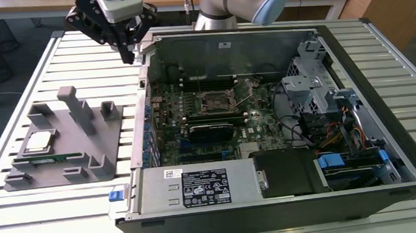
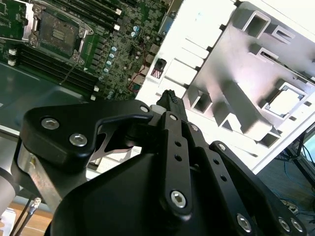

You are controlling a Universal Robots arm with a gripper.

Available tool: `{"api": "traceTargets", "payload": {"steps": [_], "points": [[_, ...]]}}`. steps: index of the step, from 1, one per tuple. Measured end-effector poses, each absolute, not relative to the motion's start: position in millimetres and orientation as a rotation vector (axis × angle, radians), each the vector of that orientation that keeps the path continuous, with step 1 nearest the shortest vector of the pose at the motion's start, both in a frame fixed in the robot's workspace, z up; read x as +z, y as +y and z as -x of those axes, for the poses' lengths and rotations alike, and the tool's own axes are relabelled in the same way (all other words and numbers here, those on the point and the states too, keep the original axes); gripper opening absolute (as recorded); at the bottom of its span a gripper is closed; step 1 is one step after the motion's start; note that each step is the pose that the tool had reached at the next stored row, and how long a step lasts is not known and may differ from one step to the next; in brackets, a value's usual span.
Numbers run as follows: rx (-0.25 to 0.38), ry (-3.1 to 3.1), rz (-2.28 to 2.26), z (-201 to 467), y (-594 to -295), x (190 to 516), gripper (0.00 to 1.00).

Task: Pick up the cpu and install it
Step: 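Reach for the cpu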

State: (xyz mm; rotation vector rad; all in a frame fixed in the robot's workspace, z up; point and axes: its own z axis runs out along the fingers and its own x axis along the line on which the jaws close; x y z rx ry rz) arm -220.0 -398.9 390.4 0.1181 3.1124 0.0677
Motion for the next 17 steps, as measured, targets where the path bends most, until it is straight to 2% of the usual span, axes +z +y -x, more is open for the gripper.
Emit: {"api": "traceTargets", "payload": {"steps": [17], "points": [[0.068, 3.113, -0.118, 231, -399, 390, 0.11]]}}
